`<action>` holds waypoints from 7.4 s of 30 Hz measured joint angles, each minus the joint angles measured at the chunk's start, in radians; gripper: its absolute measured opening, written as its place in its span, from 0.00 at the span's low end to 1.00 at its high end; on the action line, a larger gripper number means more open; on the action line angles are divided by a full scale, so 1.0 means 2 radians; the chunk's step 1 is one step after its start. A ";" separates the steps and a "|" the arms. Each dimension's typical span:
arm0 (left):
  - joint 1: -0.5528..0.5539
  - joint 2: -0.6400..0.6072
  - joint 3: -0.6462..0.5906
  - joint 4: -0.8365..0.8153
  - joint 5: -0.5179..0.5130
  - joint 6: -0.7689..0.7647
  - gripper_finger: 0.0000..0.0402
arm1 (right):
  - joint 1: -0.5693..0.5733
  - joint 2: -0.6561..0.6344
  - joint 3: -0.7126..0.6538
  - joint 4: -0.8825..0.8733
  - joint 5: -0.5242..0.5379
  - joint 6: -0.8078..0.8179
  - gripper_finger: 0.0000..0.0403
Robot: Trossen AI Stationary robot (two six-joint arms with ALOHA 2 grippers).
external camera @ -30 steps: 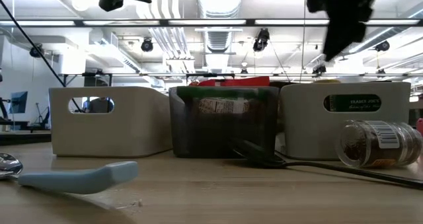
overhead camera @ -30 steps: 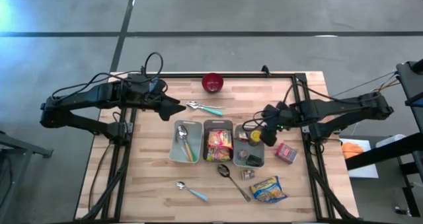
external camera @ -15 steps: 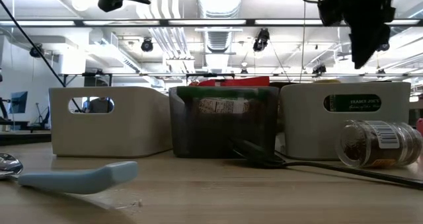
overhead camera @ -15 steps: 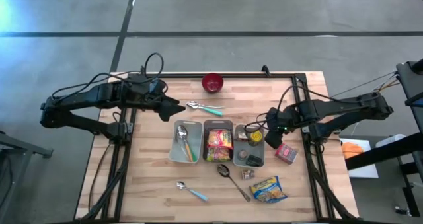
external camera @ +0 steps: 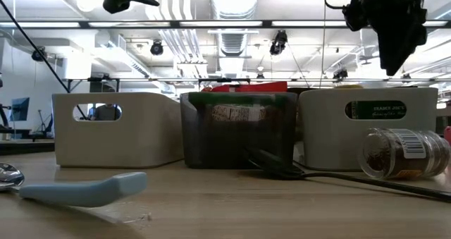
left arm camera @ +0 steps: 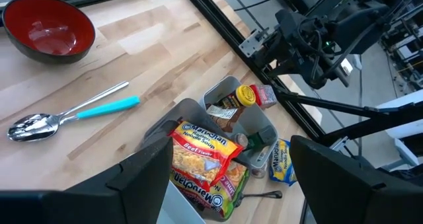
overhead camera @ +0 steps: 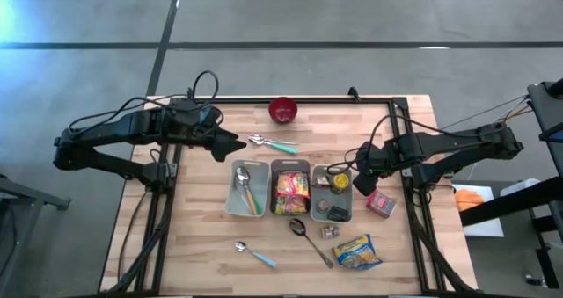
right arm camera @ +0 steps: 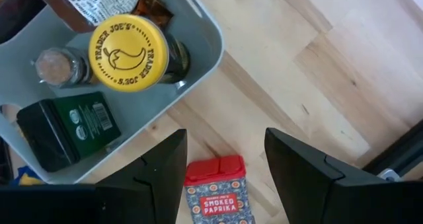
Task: Pick & Place Food Item
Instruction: Put the red seasoning can into the right gray bin
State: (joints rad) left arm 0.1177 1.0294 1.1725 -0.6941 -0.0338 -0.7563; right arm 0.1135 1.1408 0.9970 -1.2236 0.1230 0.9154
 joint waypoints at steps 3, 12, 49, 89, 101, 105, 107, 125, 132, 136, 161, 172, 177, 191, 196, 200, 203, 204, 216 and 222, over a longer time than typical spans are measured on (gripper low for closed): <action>0.000 0.000 0.000 0.000 0.000 0.000 0.76 | 0.000 0.000 0.000 0.000 0.003 0.004 0.50; 0.000 0.000 0.000 -0.006 0.000 0.000 0.76 | 0.001 0.000 0.000 -0.002 0.002 0.014 0.50; 0.001 0.000 0.000 -0.007 -0.002 0.012 0.76 | 0.101 0.000 -0.081 -0.036 -0.102 0.079 0.99; 0.001 0.000 0.000 -0.007 -0.002 -0.015 0.76 | 0.212 0.003 -0.227 0.143 -0.049 0.139 0.89; 0.001 0.001 0.000 -0.007 -0.002 -0.015 0.76 | 0.212 0.004 -0.225 0.144 -0.060 0.150 0.81; 0.001 0.001 0.000 -0.007 -0.002 -0.011 0.76 | 0.212 0.004 -0.209 0.152 -0.060 0.147 0.81; 0.001 0.001 0.000 -0.006 -0.002 -0.004 0.76 | 0.212 0.004 -0.196 0.161 -0.060 0.136 0.81; 0.002 0.057 0.000 0.065 0.048 -0.071 0.76 | 0.212 0.004 -0.042 0.101 0.006 0.126 0.81; 0.002 0.082 0.000 0.089 0.068 -0.085 0.76 | 0.206 0.004 0.005 0.103 0.050 0.120 0.81; 0.002 0.099 0.000 0.138 0.076 -0.085 0.76 | 0.187 0.007 0.031 0.105 0.078 0.095 0.81; -0.101 0.155 0.006 0.391 -0.190 0.172 0.76 | 0.056 0.145 0.336 0.286 0.366 -0.084 0.81; -0.100 0.155 0.006 0.407 -0.146 0.174 0.76 | 0.044 0.212 0.412 0.295 0.334 -0.142 0.81; -0.100 0.155 0.006 0.416 -0.128 0.171 0.76 | 0.042 0.230 0.445 0.288 0.323 -0.151 0.81; -0.097 0.155 0.006 0.428 -0.122 0.173 0.76 | 0.042 0.277 0.492 0.285 0.290 -0.168 0.81; -0.097 0.155 0.006 0.427 -0.117 0.173 0.65 | 0.042 0.270 0.492 0.288 0.290 -0.172 0.81; -0.097 0.155 0.006 0.427 -0.109 0.175 0.48 | 0.042 0.270 0.492 0.286 0.286 -0.185 0.80; -0.097 0.155 0.006 0.426 -0.107 0.179 0.49 | 0.042 0.269 0.492 0.287 0.282 -0.186 0.85; -0.097 0.155 0.006 0.426 -0.105 0.181 0.49 | 0.042 0.269 0.492 0.287 0.281 -0.186 0.87; -0.089 0.134 0.006 0.368 -0.003 0.148 0.49 | 0.039 0.254 0.497 0.273 0.191 -0.247 0.92; -0.054 0.109 0.007 0.282 0.129 0.078 0.49 | 0.023 0.247 0.545 0.166 0.071 -0.269 0.92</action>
State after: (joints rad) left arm 0.0104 1.2474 1.1856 -0.1310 0.2241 -0.5998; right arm 0.1591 1.6339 2.0873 -0.8919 0.2653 0.3769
